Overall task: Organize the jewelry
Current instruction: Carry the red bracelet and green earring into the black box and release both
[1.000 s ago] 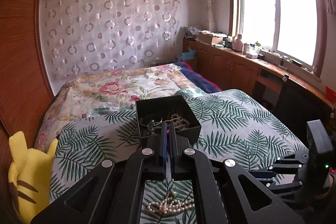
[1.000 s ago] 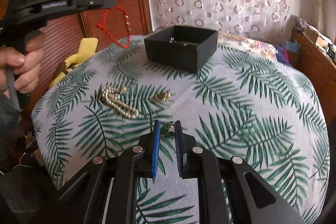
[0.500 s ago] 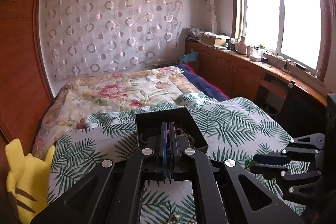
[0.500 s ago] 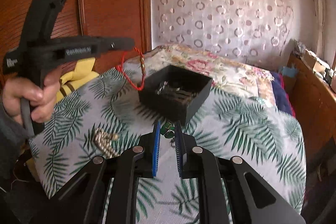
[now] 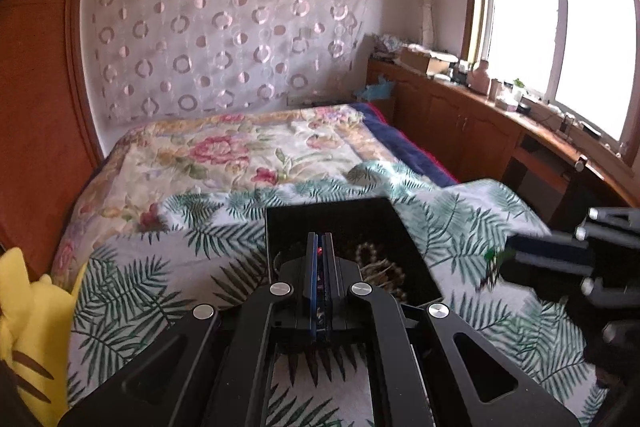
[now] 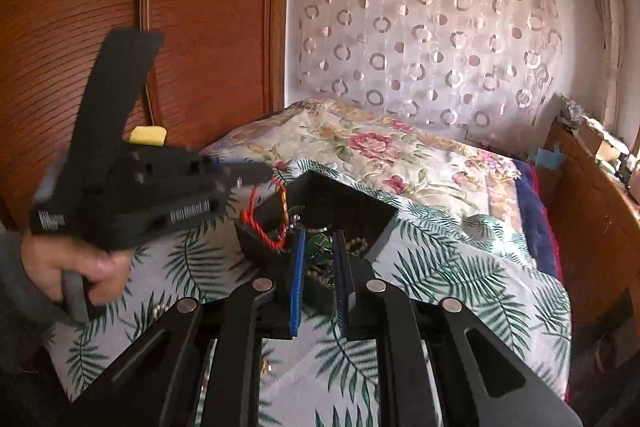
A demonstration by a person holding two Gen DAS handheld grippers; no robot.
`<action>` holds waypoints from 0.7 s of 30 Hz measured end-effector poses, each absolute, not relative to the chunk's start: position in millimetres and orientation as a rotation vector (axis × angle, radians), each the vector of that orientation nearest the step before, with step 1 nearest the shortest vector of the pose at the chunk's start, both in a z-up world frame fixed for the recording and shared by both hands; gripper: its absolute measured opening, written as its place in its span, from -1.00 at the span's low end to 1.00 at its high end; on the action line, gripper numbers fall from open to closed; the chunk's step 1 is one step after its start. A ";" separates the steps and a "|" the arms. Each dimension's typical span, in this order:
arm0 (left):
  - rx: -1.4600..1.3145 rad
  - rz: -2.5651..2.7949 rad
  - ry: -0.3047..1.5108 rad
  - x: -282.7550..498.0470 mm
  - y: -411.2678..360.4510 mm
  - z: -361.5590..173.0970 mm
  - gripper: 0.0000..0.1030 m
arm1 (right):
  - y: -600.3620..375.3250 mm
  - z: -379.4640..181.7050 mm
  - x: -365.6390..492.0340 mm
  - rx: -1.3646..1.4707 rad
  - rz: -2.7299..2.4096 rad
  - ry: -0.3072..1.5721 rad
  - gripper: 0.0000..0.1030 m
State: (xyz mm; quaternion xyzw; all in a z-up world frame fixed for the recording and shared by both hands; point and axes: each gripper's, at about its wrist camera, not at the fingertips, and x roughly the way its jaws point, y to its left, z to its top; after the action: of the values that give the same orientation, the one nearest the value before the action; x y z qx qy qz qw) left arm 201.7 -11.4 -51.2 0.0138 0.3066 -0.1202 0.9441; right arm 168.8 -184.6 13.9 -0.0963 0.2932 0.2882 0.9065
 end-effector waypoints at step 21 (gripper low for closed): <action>0.010 -0.226 0.668 193.7 9.8 -65.8 -0.34 | -160.9 -37.6 261.8 -0.142 0.588 0.750 -0.70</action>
State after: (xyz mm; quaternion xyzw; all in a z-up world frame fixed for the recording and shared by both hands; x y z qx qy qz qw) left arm 193.7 9.8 -65.8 0.0048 0.3271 -0.1107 0.9385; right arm 261.8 -160.9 -37.6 -0.0684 0.3609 0.2826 0.8861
